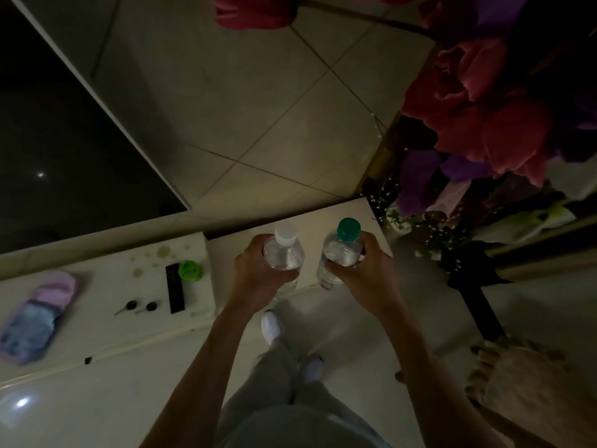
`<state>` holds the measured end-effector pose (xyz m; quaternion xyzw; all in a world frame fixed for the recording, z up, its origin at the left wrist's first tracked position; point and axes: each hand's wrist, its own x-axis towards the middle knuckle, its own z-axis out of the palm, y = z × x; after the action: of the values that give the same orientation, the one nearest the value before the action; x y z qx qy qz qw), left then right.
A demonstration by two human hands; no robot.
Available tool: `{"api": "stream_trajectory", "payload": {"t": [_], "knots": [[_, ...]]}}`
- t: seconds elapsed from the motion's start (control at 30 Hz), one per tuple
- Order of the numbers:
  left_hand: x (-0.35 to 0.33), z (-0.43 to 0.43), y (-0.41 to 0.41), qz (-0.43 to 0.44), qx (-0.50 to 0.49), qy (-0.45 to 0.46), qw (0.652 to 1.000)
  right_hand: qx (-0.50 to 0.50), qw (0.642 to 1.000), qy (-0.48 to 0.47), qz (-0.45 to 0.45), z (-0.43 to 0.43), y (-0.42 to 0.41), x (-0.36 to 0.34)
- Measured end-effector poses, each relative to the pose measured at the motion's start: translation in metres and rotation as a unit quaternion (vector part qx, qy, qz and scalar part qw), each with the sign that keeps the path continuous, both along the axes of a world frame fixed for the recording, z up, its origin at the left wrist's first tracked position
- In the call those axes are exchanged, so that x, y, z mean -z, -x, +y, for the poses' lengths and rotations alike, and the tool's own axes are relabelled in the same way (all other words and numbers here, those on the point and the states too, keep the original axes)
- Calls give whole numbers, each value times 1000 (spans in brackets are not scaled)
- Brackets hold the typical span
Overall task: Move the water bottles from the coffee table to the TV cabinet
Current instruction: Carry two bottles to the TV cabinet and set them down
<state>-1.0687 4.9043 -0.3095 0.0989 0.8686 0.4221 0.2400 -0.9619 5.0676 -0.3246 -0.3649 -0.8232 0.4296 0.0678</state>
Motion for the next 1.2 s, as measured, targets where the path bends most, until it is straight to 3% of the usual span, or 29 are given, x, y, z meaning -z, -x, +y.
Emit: {"api": "stream_trajectory", "payload": {"t": [0.7, 1.2], "knots": [[99, 27, 68, -43, -31, 24, 998, -76, 993, 5, -93, 32, 90, 83], [265, 80, 103, -17, -29, 41, 999, -105, 989, 17, -106, 91, 124, 244]]}}
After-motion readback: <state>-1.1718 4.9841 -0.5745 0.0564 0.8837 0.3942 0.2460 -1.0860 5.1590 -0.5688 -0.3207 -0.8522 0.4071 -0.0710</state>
